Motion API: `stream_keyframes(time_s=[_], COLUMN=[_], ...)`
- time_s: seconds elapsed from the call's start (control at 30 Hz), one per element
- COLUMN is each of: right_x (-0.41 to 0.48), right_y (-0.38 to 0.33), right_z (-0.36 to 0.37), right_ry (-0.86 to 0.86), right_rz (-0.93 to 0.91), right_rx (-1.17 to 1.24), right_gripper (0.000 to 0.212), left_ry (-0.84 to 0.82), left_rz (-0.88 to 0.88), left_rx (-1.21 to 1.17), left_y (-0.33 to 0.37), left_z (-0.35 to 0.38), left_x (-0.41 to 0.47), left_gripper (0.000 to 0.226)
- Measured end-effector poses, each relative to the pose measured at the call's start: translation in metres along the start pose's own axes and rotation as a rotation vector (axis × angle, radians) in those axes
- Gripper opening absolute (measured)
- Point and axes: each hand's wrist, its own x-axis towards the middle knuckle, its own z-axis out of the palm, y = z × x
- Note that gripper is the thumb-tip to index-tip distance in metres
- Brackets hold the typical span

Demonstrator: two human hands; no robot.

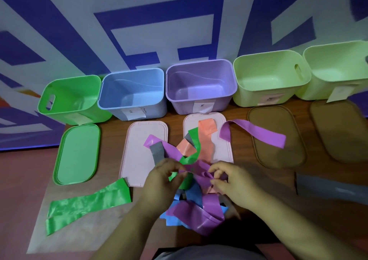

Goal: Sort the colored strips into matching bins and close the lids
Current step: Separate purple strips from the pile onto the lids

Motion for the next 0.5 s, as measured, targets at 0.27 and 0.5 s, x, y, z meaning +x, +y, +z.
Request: stream_keyframes(time_s=[0.27, 0.5], right_x=[-0.003, -0.008], right_y=[0.003, 0.023], right_z=[-0.039, -0.075], right_ry=[0.132, 0.297], right_rz=[0.004, 0.006], right_rx=[0.275, 0.4], right_gripper=[0.039, 0.034], left_ry=[0.011, 0.031], left_rz=[-0.056, -0.036], left_rx=[-0.206, -0.341], left_y=[0.055, 0.087], left_z=[0.001, 0.026], left_x=[0.029, 0.062], left_gripper=[0.011, 0.035])
